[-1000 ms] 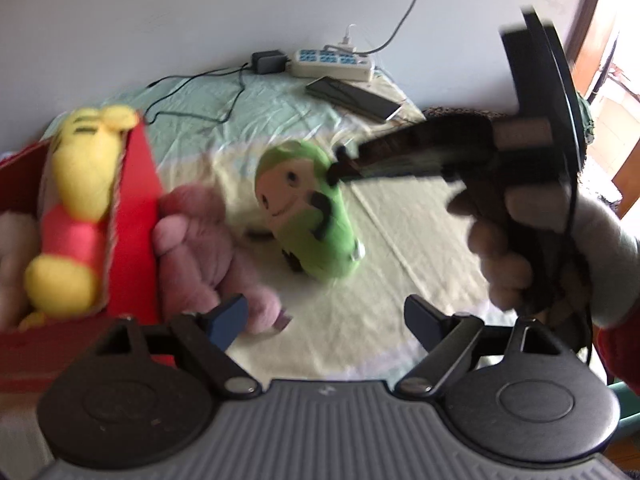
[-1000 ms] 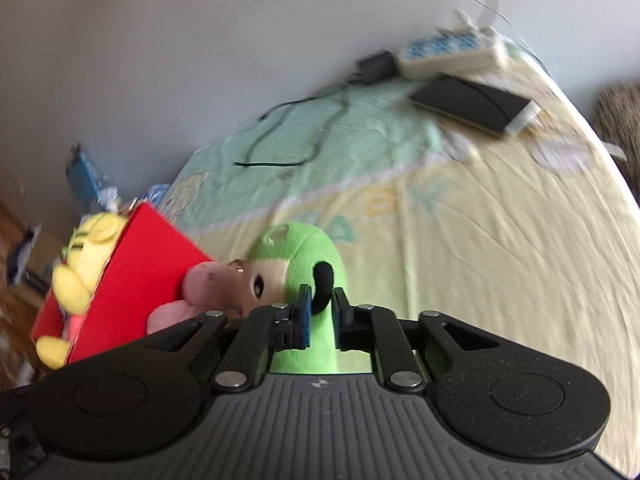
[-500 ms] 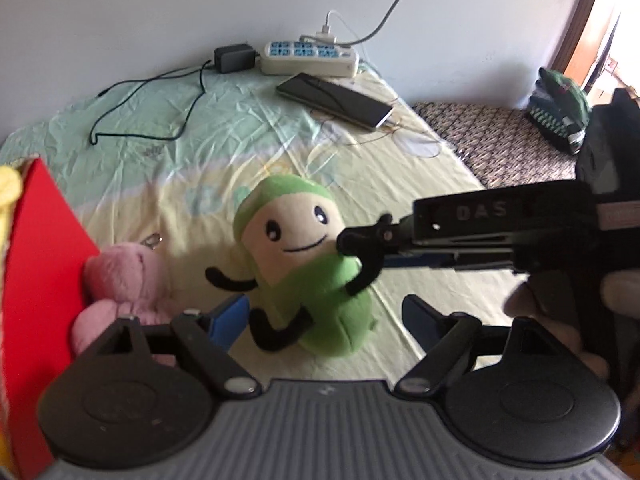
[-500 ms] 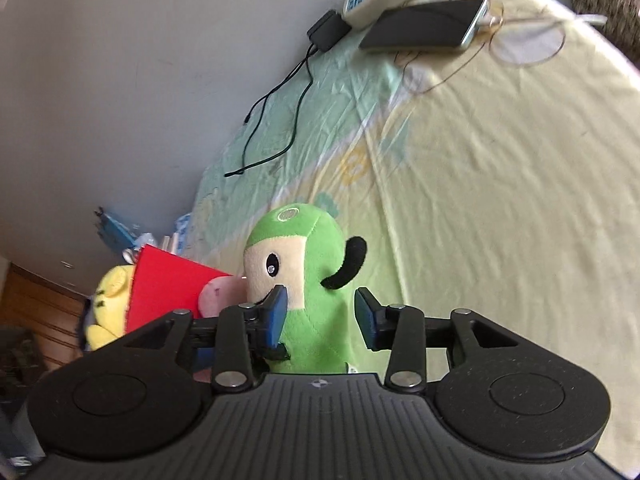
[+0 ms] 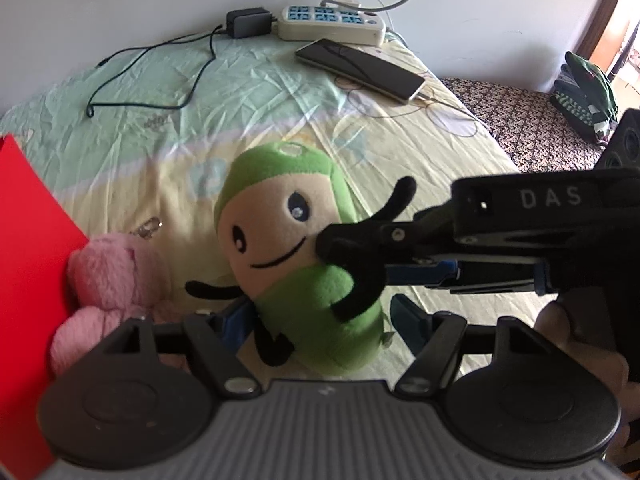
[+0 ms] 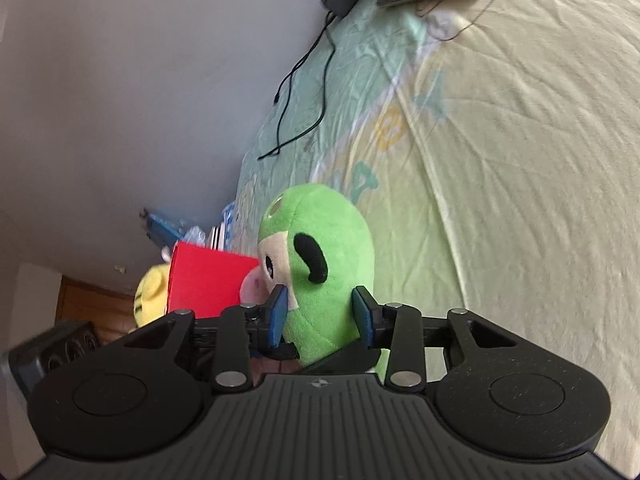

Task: Organize objects
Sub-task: 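Carry the green plush with the right gripper over the red box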

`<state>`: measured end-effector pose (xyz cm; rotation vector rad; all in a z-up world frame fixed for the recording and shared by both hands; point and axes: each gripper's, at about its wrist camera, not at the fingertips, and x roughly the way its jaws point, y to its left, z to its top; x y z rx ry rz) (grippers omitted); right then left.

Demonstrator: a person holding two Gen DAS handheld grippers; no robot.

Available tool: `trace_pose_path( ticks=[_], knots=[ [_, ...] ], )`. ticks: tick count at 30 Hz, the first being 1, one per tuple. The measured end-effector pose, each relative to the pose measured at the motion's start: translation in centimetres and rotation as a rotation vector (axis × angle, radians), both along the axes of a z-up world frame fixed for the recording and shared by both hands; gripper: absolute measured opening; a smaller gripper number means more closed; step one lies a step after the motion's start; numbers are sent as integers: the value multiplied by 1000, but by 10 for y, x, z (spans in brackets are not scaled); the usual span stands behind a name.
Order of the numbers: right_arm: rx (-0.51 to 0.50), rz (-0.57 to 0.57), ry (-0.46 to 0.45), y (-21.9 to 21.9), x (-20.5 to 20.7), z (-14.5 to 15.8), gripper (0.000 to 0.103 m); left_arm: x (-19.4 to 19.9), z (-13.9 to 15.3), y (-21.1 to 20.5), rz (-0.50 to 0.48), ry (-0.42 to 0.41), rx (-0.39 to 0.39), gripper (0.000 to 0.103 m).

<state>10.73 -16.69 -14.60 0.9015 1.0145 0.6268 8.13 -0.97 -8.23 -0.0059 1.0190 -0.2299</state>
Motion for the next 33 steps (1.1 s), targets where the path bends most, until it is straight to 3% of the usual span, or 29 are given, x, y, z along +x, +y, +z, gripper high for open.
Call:
trace_pose_path(
  ticks=[14,23,33],
  knots=[
    [-31,-18,-102,-5,-70,39,37,-51,28,-11,-39,-34,-12,73],
    [-4,-64,-214,11,-104,75,37,-98,58,-11,-69,-154,31,73],
    [26,-99,-349,74,-136,124,37,-141,106,36,-81,-311,6,73]
  ],
)
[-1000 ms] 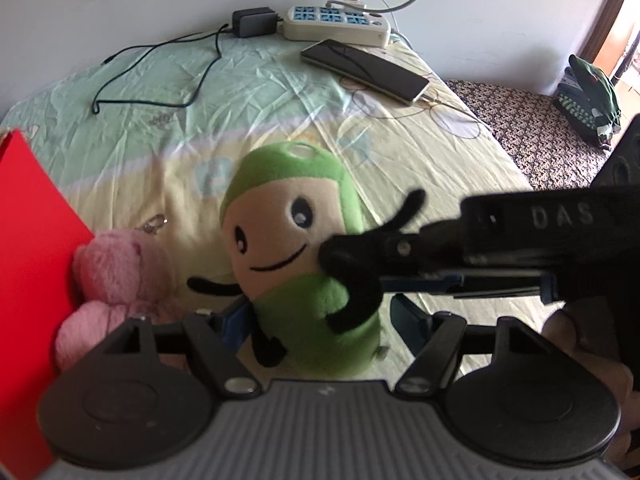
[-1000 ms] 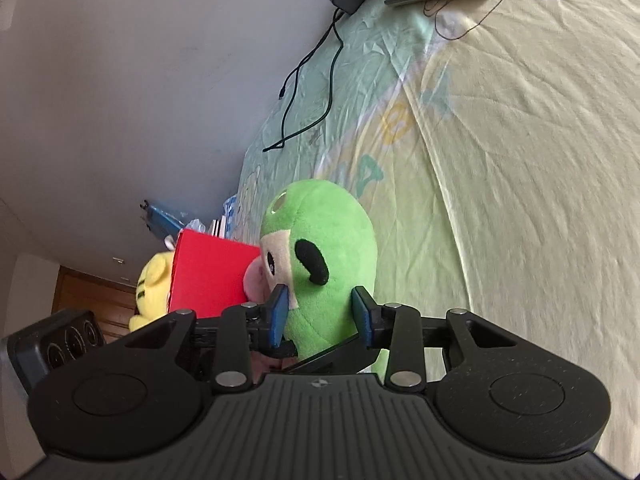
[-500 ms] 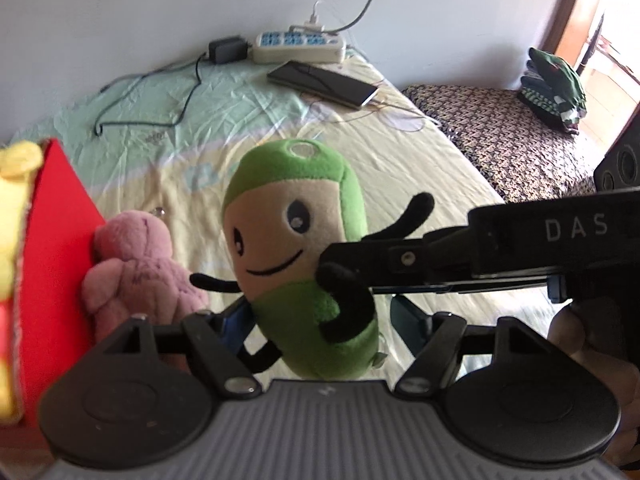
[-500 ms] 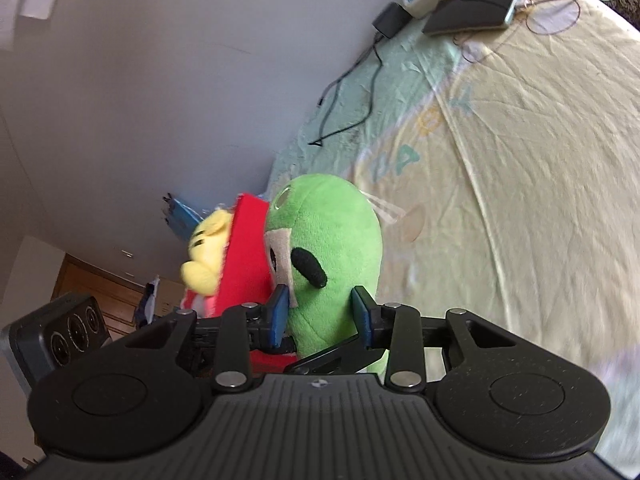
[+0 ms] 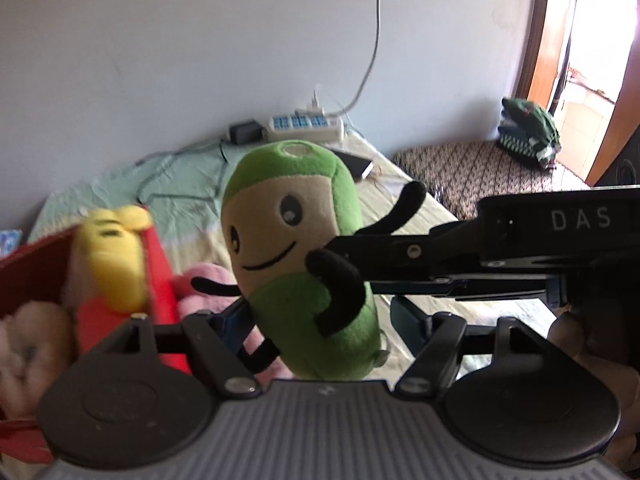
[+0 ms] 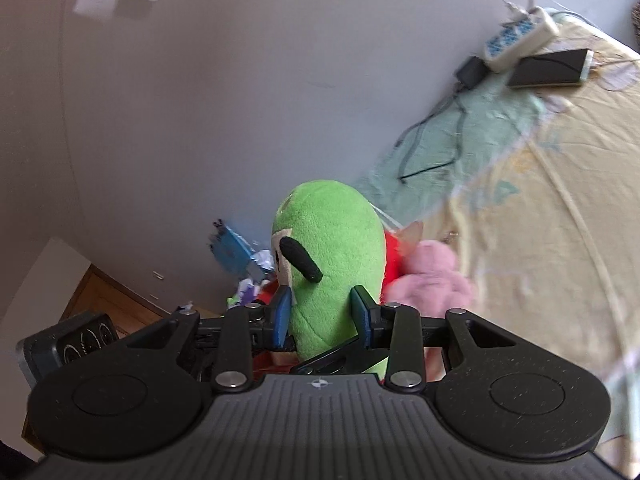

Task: Organize objects
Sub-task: 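Carry the green plush with the right gripper over the red box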

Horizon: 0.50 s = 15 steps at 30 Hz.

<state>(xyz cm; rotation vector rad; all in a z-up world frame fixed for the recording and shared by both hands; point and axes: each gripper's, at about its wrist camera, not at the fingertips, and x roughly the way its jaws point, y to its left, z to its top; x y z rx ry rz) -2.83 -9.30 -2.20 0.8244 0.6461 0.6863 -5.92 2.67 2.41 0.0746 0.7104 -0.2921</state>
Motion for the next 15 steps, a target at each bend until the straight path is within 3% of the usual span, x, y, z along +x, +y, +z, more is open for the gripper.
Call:
trace_pose_path(
  ticks=[8,15],
  knots=[
    [-25,39,-67,79,3,25,36,-31,26,70,39,-80,1,73],
    [-87,20,-83,133,14,27,35,-35,30,130,72,-95,-4,73]
  ],
)
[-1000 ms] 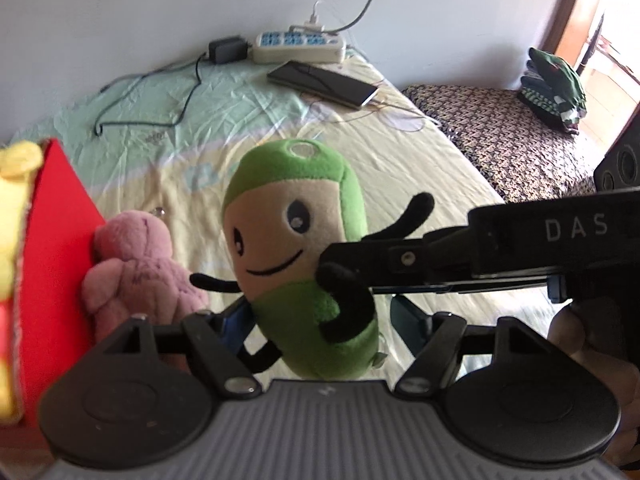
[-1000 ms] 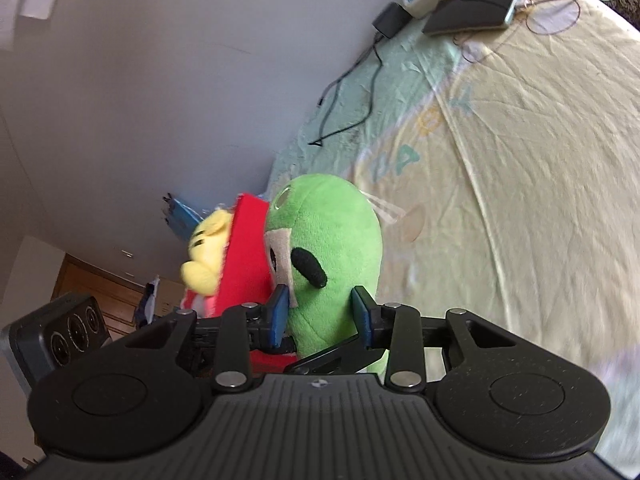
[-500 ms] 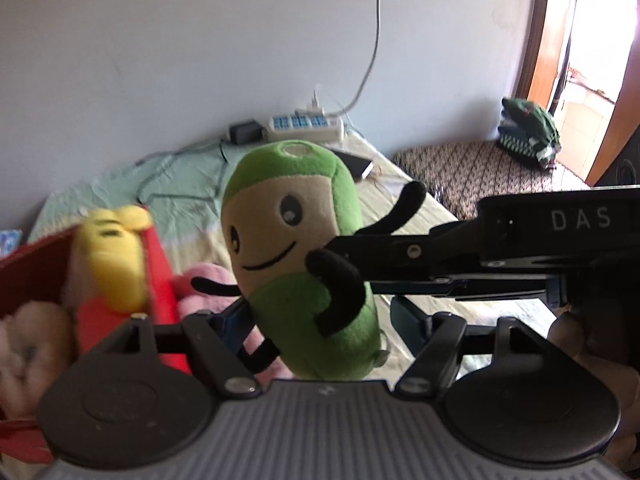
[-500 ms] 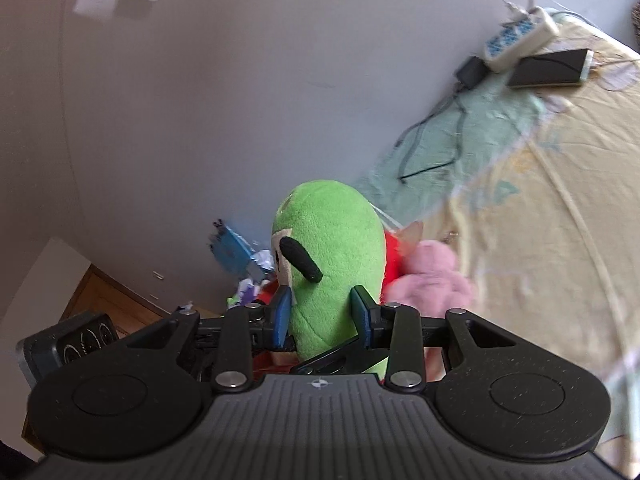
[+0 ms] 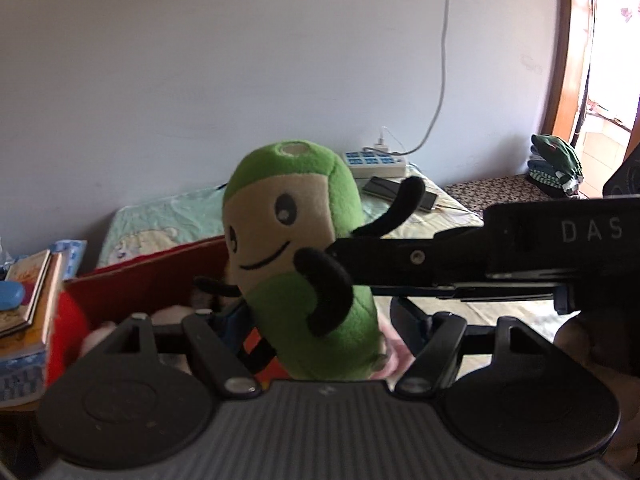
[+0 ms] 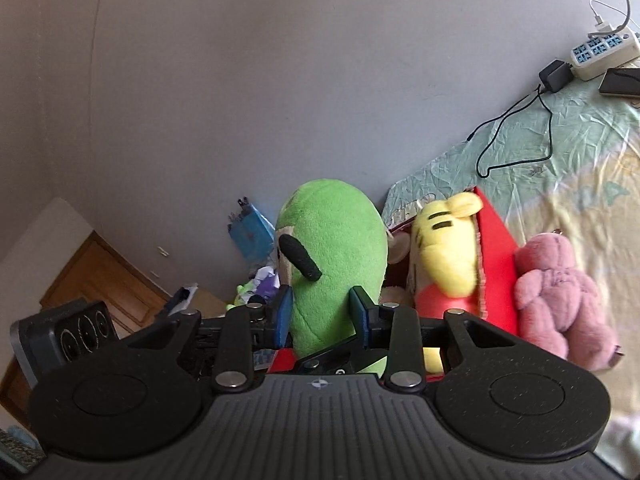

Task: Organize objects
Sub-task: 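Carry the green plush with the right gripper over the red box, then lower the green plush into the box and open the right gripper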

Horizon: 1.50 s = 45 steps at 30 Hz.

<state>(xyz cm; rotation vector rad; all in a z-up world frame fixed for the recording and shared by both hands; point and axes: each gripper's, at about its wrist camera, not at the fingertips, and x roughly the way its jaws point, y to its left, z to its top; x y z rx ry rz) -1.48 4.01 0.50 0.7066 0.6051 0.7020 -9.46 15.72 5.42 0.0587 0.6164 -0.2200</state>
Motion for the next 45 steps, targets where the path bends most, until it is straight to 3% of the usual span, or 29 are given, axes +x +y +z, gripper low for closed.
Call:
trace_pose_path(
  ticks=[8,13,19,22,23,24,32,41,45],
  knots=[
    [-119,-71,23,38,16,-15,32,23,-19,49,6,58,-33,73],
    [-224,-107,57,55,30,-26,27,43,-36,72,18,128,-94,73],
    [-337,-122,29,73,39,-27,26,51,-60,84,23,176,-93,73],
    [-368,-128,96,76,52,-35,26,53,-68,84,17,180,-85,73],
    [-392,-137,135,77,57,-41,19,54,-71,84,17,180,-82,73],
    [-397,-138,156,75,61,-47,14,56,-72,84,20,181,-77,73],
    [-401,-108,173,67,54,-43,15,58,-75,87,2,197,-79,75],
    [-337,-136,198,59,49,-42,15,64,-76,81,-3,214,-52,84],
    [-338,-145,186,58,47,-42,11,67,-76,78,3,219,-40,87]
  ],
)
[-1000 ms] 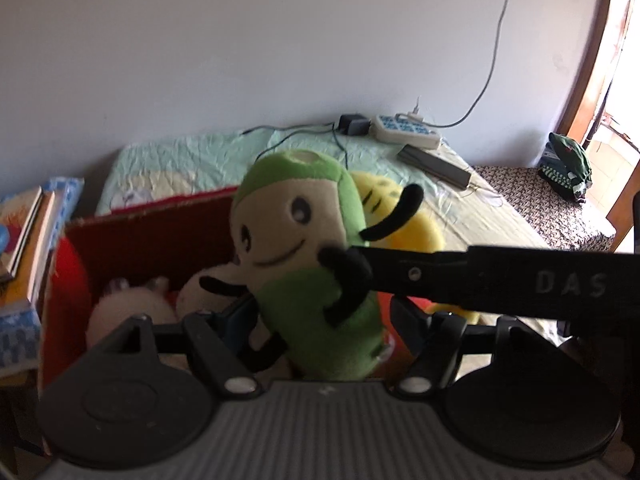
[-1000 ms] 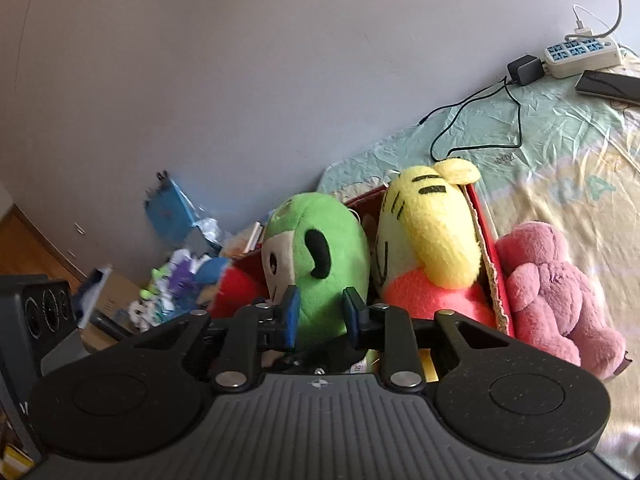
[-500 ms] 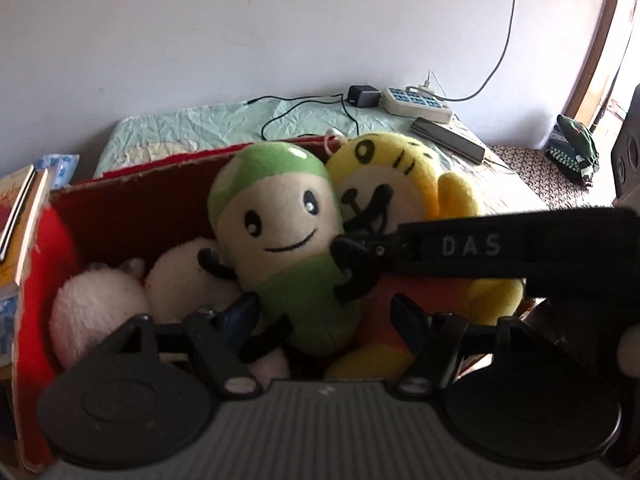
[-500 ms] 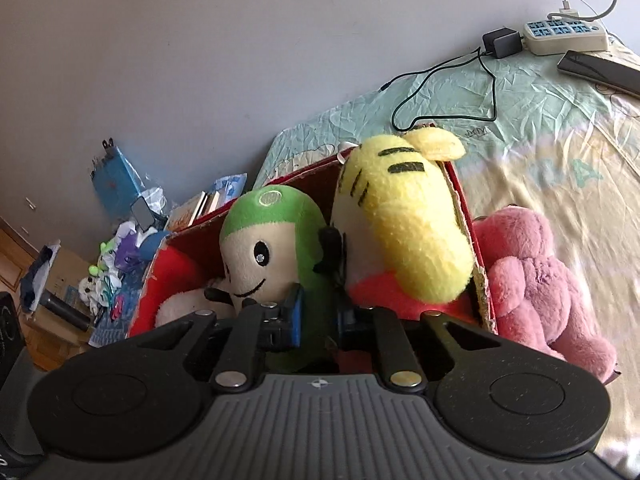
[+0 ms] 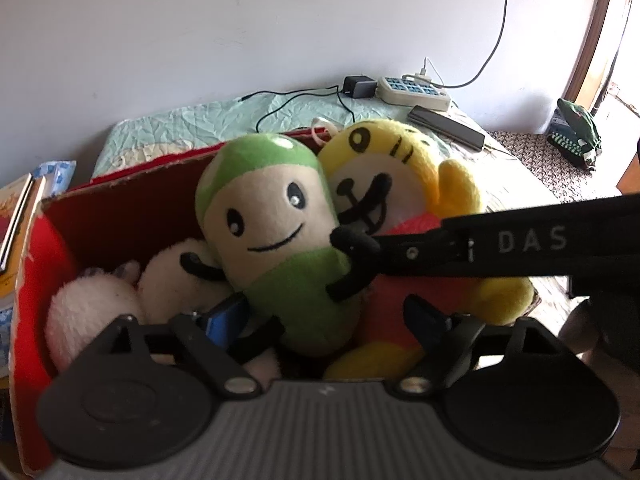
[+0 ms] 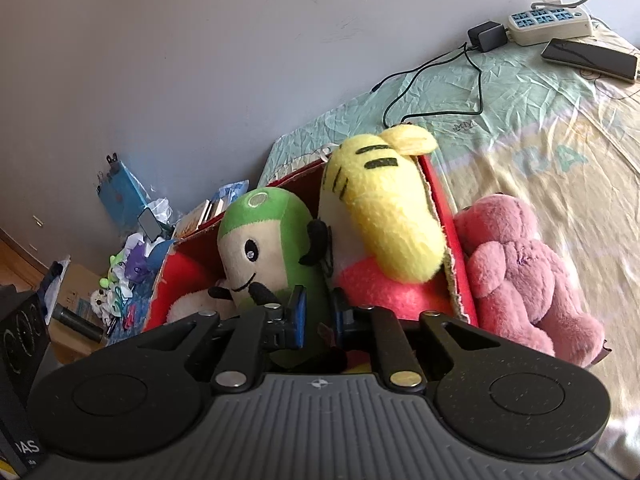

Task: Organize objects
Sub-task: 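Lower the green plush into the box and open the right gripper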

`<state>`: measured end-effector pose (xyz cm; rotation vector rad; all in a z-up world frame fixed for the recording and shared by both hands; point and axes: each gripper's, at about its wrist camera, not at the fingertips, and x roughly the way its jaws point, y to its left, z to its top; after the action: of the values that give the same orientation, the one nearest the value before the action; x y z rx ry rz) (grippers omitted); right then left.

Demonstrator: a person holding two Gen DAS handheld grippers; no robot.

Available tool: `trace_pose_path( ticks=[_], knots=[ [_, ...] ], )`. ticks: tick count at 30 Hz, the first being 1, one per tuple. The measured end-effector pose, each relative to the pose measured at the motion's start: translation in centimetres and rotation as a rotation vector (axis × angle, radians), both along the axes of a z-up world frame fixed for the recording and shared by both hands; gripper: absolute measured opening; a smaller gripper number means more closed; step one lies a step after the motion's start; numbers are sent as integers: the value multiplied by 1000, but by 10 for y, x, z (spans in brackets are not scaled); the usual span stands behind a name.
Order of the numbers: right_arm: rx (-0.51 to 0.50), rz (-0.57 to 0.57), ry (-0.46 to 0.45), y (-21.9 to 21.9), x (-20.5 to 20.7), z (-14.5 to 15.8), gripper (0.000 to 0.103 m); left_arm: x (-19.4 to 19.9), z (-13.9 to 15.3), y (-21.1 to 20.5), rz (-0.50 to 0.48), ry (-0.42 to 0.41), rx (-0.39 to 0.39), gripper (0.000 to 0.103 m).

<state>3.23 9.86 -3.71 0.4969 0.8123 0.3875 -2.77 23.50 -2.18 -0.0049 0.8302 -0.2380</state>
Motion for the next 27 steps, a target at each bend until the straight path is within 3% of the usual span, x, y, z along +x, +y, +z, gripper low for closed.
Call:
trace_pose_path(
  ticks=[4,27],
  knots=[
    [-38,7,-27,3,-3,0,11,3,-1,-5,10,13,20,90],
    [-1,-45,-58,-13,-20,3,4,6,-3,-16,57,60,78,95]
  ],
)
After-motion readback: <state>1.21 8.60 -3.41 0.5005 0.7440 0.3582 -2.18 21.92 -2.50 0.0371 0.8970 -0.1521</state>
